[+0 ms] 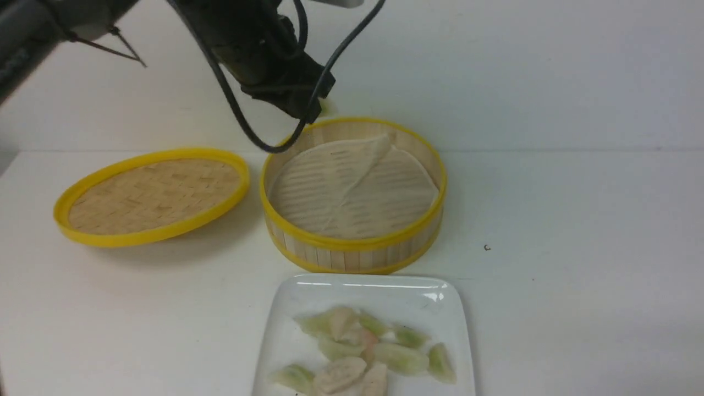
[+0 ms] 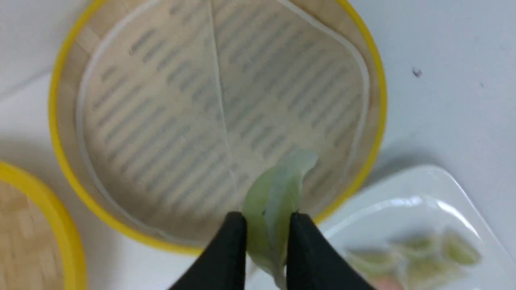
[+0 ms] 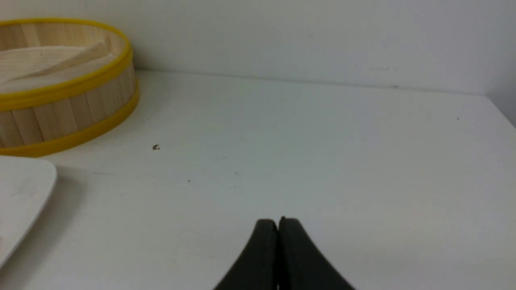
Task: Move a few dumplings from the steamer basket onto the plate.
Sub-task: Use the left arm to put the dumpling into the plate
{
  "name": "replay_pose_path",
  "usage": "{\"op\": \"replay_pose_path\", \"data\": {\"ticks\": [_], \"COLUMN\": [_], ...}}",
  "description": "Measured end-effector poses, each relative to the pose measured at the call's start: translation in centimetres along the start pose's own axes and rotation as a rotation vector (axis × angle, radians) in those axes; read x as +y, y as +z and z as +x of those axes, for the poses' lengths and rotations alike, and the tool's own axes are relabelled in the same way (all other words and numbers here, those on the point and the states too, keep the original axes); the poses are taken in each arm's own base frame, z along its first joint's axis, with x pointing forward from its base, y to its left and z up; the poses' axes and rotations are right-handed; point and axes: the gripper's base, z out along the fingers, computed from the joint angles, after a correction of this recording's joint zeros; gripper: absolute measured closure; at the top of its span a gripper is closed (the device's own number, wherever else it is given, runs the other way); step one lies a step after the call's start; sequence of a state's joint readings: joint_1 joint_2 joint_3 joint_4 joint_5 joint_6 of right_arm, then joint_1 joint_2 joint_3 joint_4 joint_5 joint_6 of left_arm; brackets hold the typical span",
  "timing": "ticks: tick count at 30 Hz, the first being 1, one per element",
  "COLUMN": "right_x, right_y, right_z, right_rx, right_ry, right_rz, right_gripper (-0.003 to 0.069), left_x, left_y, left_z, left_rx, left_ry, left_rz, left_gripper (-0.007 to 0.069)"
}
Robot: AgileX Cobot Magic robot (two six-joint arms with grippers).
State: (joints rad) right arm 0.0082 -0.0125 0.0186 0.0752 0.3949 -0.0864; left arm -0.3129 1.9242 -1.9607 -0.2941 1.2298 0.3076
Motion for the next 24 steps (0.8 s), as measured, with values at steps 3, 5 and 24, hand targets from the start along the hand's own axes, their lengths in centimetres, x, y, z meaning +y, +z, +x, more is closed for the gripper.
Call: {"op": "replay_pose_path", "data": {"ticks": [3, 5, 24], "right_x": [0.0, 0.0, 0.0], "right_y": [0.0, 0.0, 0.0], "right_z": [0.0, 0.0, 0.0], "right_rx": [0.000, 0.000, 0.000], "right_ry": [0.000, 0.000, 0.000], "right_rz": [0.000, 0.000, 0.000], "right_gripper": [0.0673, 0.0673, 0.0673], "left_x": [-3.0, -4.6, -9.7], "left_y": [0.1, 1.4, 12.2], "left_z": [4.9, 7.3, 12.5], "left_rx": [0.128, 0.208, 0.267], "left_ry": [0.006, 0.036, 0.160], "left_rz": [0.085, 0.145, 0.185], "left_gripper": [0.0523, 0.0523, 0.0188]}}
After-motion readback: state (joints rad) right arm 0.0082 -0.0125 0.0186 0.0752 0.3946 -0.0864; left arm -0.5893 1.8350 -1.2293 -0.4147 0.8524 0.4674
